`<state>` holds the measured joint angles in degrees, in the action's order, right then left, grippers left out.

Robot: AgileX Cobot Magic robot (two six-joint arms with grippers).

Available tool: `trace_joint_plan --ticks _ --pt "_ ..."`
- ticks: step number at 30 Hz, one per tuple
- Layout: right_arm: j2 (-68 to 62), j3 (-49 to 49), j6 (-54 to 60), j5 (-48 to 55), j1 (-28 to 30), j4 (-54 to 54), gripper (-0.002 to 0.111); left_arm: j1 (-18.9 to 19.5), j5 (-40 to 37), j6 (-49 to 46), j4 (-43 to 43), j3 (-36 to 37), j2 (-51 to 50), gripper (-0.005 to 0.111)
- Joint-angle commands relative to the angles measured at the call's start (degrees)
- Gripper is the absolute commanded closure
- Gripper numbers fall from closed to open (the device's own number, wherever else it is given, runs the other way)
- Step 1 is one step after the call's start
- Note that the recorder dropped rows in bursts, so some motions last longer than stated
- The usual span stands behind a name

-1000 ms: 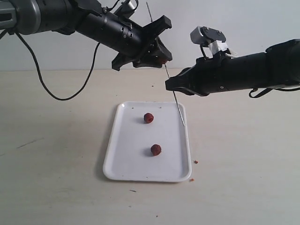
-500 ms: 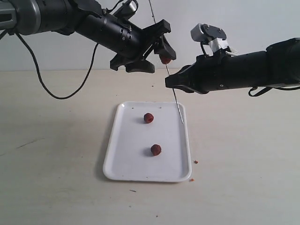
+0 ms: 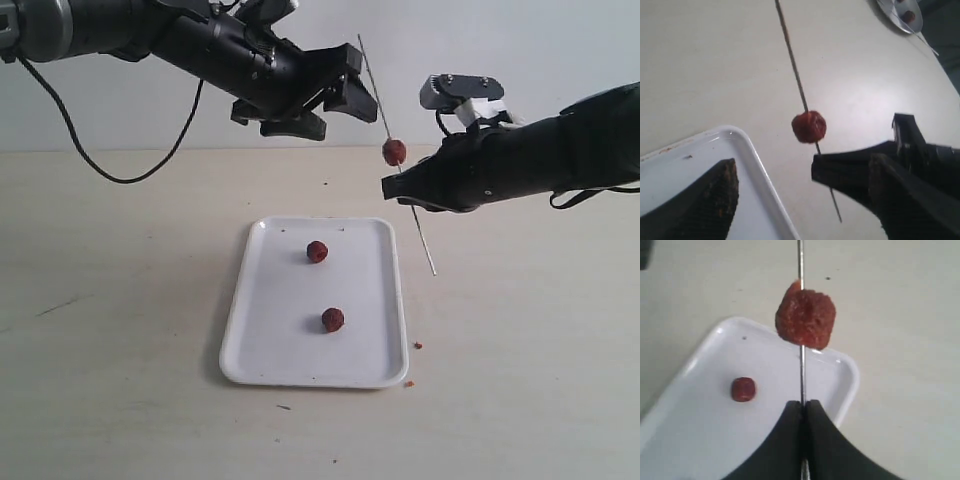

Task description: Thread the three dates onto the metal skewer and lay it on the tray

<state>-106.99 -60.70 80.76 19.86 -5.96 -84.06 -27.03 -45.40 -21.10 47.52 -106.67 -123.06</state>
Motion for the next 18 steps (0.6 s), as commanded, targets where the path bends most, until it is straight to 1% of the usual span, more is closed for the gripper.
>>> trace_joint_plan --ticks 1,3,5,8,12,14,18 --pt "0.16 -0.22 -14.28 -4.69 1.93 17.77 0.108 0.12 -3.79 -3.18 -4.73 0.1 0.57 0.035" --pt "0.16 -0.52 -24.07 -2.11 4.65 27.14 0.108 -0.16 -5.0 -3.18 -9.66 0.1 0.57 0.035" --pt "0.16 -1.56 -31.12 2.45 7.51 33.08 0.108 -0.71 -6.18 -3.18 -14.8 0.1 0.57 0.035" --pt "0.16 -3.13 -33.24 9.65 10.37 35.62 0.108 -2.52 -7.36 -4.92 -22.78 0.1 0.48 0.035" --pt "0.16 -3.51 -31.6 12.04 10.79 35.51 0.108 -6.6 -8.27 -9.58 -37.76 0.1 0.48 0.035" --pt "0.16 -3.51 -30.7 12.04 10.67 34.75 0.108 -8.81 -9.81 -14.28 -41.71 0.1 0.48 0.035" --pt "0.16 -3.51 -30.71 12.07 10.67 34.56 0.108 -12.36 -13.02 -32.26 -42.83 0.1 0.01 0.035"
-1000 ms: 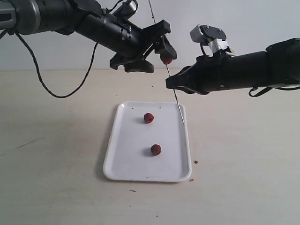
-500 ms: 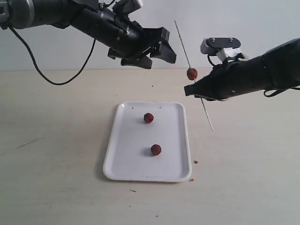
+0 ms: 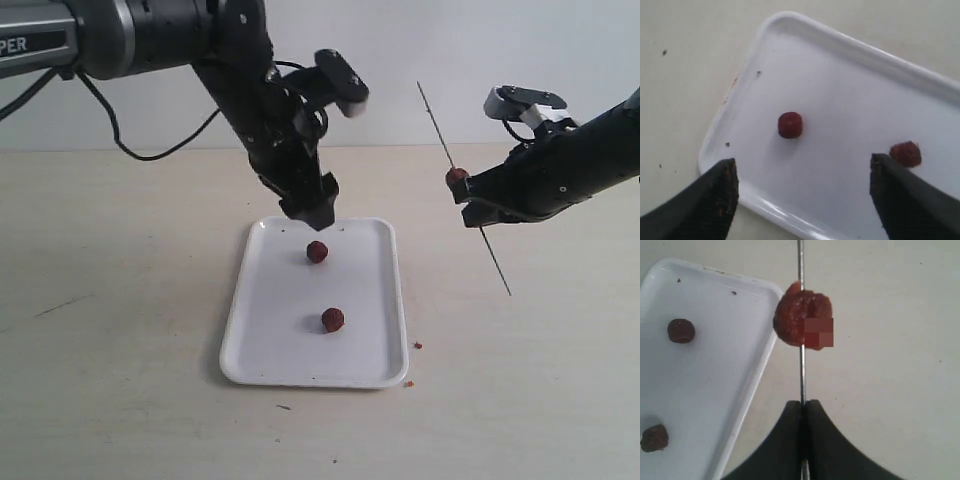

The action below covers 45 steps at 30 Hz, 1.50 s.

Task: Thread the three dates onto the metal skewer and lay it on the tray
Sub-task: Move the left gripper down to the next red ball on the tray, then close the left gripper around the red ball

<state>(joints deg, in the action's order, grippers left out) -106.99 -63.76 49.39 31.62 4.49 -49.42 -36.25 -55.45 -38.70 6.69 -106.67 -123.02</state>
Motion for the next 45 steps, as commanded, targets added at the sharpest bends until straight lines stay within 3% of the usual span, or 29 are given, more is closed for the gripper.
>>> trace_joint_plan --ticks 1,4,8,18,24,28,30,32,35,40,45 --pt "0.16 -0.44 0.65 0.59 0.23 -0.08 0.108 -3.92 -3.2 -19.04 -2.01 0.1 -0.31 0.035" --pt "0.16 -0.44 1.46 1.33 0.23 -0.08 0.108 -5.45 -2.16 -25.6 -2.01 0.1 -1.27 0.035" --pt "0.16 -0.44 1.72 2.16 0.23 -0.08 0.108 -5.6 1.19 -25.56 -2.95 0.1 -2.68 0.035" --pt "0.16 -0.67 3.54 3.99 0.23 -0.08 0.108 -5.49 4.12 -25.56 -17.16 0.1 -7.17 0.035" --pt "0.16 -0.67 4.74 3.91 0.23 -0.96 0.108 -5.49 5.6 -27.75 -18.34 0.1 -9.48 0.035" --pt "0.16 -0.67 5.52 3.64 0.23 -1.18 0.108 -5.62 -1.93 -34.97 -14.11 0.1 -9.58 0.058" --pt "0.16 -0.67 5.52 3.53 0.23 -1.18 0.108 -5.62 -5.41 -34.97 -13.06 0.1 -9.58 0.054" --pt "0.16 -0.67 5.52 3.41 0.23 -1.3 0.108 -5.62 -6.56 -34.97 -11.3 0.1 -9.58 0.041" --pt "0.16 -0.67 5.52 2.98 0.23 -1.78 0.108 -6.7 -6.45 -35.44 -10.76 0.1 -9.58 0.041" --pt "0.16 -0.67 5.52 2.39 0.23 -2.42 0.108 -9.67 -6.71 -45.86 -10.76 0.1 -9.58 0.041" --pt "0.16 -0.67 5.6 2.27 0.23 -2.42 0.108 -9.95 -6.83 -48.97 -10.76 0.1 -9.58 0.041"
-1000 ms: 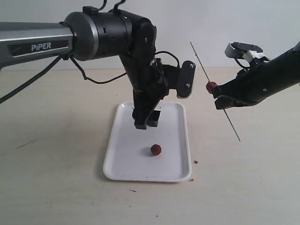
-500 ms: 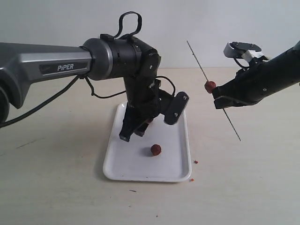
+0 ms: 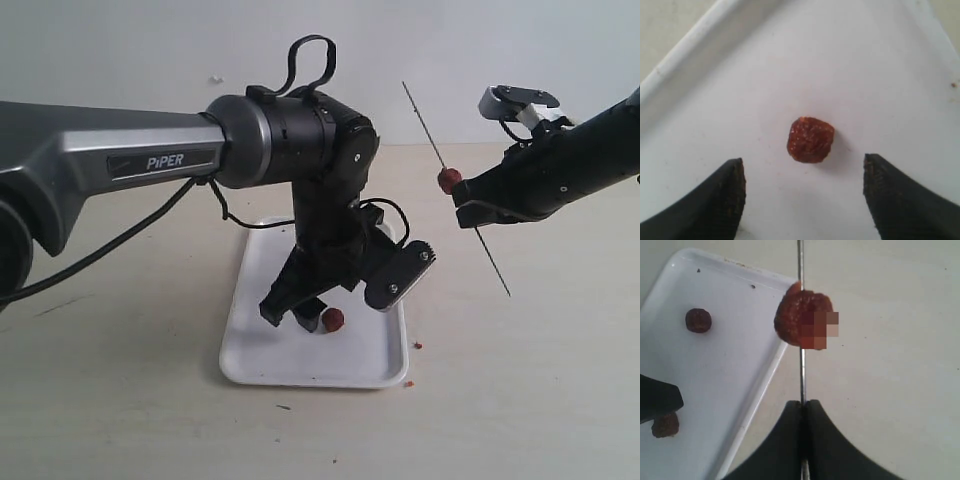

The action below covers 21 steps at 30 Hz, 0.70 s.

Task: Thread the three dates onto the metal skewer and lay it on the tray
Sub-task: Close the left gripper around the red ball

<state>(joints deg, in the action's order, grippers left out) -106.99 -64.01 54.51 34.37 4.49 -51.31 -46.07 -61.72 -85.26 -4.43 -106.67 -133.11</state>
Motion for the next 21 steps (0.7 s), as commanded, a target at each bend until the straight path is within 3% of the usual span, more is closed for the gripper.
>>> trace_joint_plan --ticks 1,21 --pt "0.16 -0.43 0.49 -0.56 0.23 -0.54 0.108 -0.13 -0.71 -3.6 0.36 0.1 0.52 0.041" --pt "0.16 -0.43 0.49 -0.59 0.23 -0.88 0.108 -0.13 -0.51 -14.23 0.58 0.1 0.19 0.041"
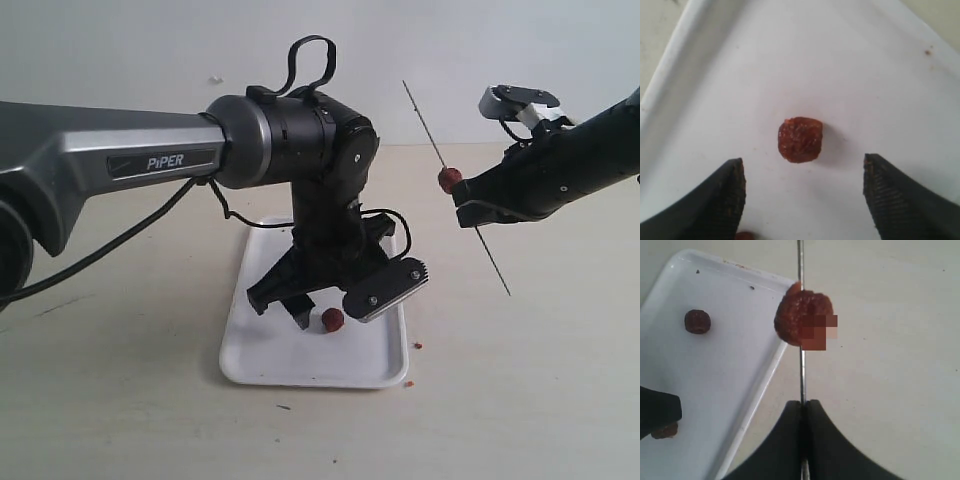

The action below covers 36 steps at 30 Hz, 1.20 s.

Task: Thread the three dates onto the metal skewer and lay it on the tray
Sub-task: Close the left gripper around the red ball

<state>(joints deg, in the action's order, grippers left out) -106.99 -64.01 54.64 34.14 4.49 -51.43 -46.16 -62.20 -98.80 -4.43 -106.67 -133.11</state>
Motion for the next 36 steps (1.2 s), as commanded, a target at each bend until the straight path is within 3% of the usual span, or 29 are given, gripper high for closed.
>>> trace_joint_plan --ticks 1,17,19,23,28,36 --pt "0.16 -0.43 0.36 -0.37 0.23 -0.76 0.108 -0.04 -0.05 -0.7 0.58 0.1 -0.05 0.041" --pt "0.16 -0.43 0.36 -0.37 0.23 -1.47 0.108 -0.04 2.9 -0.18 0.58 0.1 -3.55 0.042" --pt "0.16 -0.43 0.36 -0.37 0.23 -1.47 0.108 -0.04 2.9 -0.18 0.58 0.1 -3.55 0.048" --pt "0.16 -0.43 0.36 -0.41 0.23 -1.75 0.108 -0.04 1.26 -0.18 0.58 0.1 -3.55 0.073" --pt "0.16 -0.43 0.36 -0.41 0.23 -1.75 0.108 -0.04 -0.83 -0.18 0.58 0.1 -3.55 0.096" --pt "0.16 -0.43 0.36 -0.41 0.23 -1.99 0.108 -0.04 -1.64 0.6 0.58 0.1 -3.55 0.1"
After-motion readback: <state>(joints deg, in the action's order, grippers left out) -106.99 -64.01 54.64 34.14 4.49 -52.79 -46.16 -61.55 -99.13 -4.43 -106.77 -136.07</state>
